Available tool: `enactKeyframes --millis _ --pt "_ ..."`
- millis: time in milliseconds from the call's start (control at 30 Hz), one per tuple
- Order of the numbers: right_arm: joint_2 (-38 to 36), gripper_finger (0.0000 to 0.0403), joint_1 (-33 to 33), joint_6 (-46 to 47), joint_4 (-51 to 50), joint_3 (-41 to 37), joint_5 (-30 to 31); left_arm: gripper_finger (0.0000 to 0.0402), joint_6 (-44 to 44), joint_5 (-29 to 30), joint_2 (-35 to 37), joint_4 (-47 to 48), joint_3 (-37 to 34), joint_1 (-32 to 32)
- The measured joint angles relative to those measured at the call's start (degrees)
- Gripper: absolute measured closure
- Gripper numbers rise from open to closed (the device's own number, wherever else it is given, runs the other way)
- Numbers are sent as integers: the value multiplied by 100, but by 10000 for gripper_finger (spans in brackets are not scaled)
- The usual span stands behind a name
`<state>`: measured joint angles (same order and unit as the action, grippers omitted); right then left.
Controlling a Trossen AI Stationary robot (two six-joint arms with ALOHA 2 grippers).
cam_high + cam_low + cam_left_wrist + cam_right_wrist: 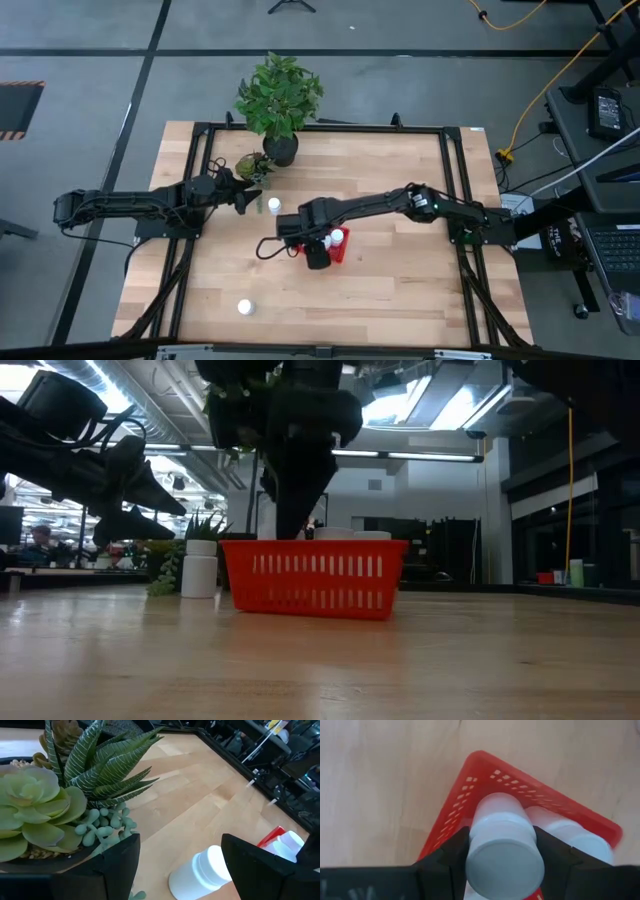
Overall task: Pick and place pill bottles into a basket
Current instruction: Put the white pill bottle into the bin
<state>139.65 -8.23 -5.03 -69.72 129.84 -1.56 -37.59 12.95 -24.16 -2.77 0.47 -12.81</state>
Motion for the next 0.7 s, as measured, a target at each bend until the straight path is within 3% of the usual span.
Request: enactKeyframes --millis 133,400,700 --pt "33 231 -2 -20 -25 4 -6 130 44 0 0 -1 0 0" --pt "62 173 -2 -36 -5 0 -4 130 46 47 0 1 0 1" --pt "34 166 -2 -3 -15 0 -313 130 88 111 0 1 0 1"
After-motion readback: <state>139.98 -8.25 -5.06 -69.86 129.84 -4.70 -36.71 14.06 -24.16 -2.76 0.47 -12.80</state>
